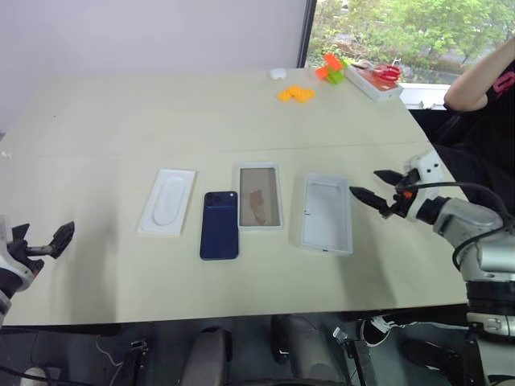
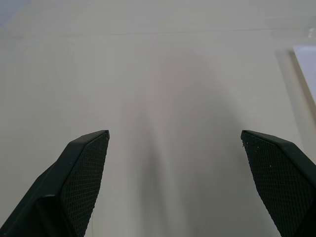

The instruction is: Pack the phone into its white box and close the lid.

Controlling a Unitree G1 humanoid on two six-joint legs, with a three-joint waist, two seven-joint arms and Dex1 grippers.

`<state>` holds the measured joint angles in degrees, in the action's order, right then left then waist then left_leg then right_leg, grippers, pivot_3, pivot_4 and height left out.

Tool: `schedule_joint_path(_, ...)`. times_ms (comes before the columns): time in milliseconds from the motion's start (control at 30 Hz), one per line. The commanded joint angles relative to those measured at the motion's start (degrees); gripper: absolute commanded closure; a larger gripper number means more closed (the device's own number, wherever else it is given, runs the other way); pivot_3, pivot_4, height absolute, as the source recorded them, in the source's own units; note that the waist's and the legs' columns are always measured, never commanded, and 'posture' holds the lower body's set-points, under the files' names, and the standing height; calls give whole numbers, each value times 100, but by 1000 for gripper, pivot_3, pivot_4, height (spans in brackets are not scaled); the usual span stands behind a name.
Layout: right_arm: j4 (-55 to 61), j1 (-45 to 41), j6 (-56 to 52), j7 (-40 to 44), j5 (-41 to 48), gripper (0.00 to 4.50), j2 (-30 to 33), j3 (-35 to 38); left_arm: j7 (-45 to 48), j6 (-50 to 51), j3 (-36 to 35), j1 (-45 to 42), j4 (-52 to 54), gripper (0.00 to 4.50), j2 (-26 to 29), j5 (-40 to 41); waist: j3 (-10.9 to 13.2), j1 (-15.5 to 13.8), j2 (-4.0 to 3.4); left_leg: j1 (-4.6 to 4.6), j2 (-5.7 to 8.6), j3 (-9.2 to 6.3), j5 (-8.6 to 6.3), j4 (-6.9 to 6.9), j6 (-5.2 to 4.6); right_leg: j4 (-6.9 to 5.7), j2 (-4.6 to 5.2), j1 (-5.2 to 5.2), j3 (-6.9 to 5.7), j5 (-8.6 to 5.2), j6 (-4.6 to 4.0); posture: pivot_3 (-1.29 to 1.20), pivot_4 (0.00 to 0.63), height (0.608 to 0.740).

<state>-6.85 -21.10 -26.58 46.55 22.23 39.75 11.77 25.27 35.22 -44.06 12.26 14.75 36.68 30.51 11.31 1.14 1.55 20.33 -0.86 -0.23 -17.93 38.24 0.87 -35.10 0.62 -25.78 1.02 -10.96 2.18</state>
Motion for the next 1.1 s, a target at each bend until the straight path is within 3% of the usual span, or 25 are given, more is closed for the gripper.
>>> schedule_joint_path(33,188,-151,97,21,71,35,-7,58,-30,-109,-111,-34,117,0,35,7,0,-1,0,0,0,0,0,0,0,0,0,0,0,0,0,0,150,730)
schedule_joint_path(433,296,-303,118,-67,50,35,-214,-65,-281,151,55,-189,520,0,-121,134,0,-1,0,-1,0,0,0,1,0,-4,0,0,2,5,4,0,150,730)
schedule_joint_path(567,703,-337,22,-178,97,35,-423,-228,-611,473,448,-332,1161,0,-538,456,-3,-7,2,0,0,1,0,2,0,-5,5,1,4,10,12,0,150,730)
schedule_joint_path(767,1331,-372,-253,-296,199,35,-512,-360,-586,744,783,-362,1418,0,-525,607,-5,1,6,0,1,-2,0,5,0,-9,-1,1,5,13,17,0,150,730)
schedule_joint_path(967,2150,-262,-262,-128,-76,35,-381,-1038,-1474,1905,961,-817,1724,0,-982,1424,-5,-5,7,-2,4,-6,1,6,0,-13,-3,2,2,14,18,0,150,730)
schedule_joint_path(1100,2667,-213,-428,-90,-30,35,-419,-1347,-2028,2454,594,-1119,1604,0,-1121,2062,-6,-8,8,-1,3,-7,1,7,1,-13,-2,1,1,16,19,0,150,730)
